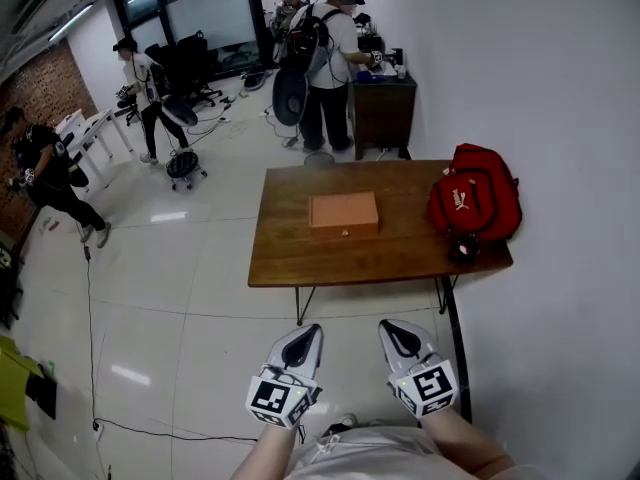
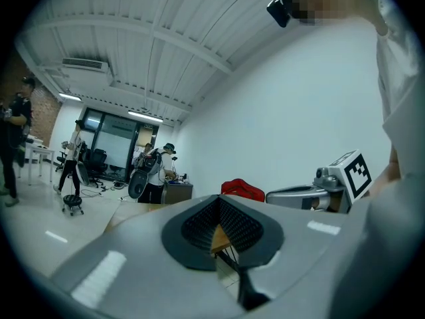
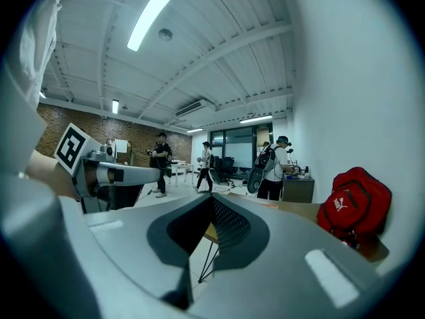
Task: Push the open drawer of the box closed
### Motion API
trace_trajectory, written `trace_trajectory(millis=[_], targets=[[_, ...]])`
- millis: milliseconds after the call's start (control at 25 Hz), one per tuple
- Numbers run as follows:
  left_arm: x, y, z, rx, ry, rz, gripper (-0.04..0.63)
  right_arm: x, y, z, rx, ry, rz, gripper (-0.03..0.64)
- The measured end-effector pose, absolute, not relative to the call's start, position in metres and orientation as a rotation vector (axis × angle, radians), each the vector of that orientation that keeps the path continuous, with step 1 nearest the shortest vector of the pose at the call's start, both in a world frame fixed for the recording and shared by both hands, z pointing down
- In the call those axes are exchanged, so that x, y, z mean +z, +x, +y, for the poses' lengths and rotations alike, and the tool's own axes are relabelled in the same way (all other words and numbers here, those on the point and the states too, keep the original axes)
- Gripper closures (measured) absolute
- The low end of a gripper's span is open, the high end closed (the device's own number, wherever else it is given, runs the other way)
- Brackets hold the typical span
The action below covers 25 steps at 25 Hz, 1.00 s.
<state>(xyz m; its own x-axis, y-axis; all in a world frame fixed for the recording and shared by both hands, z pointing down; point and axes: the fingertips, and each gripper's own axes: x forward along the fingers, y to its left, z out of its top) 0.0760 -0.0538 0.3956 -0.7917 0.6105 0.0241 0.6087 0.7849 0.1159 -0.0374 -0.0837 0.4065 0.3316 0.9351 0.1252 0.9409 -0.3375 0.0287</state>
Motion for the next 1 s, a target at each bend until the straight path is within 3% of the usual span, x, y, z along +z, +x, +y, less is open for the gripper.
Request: trace_trajectory(millis=[1000], targets=[[0.396,0.066,-0.062,0.201,1.003,2.964,0.589,0.412,-0.041,-0.087,-0.227,-2.514,-1.755,0.611]])
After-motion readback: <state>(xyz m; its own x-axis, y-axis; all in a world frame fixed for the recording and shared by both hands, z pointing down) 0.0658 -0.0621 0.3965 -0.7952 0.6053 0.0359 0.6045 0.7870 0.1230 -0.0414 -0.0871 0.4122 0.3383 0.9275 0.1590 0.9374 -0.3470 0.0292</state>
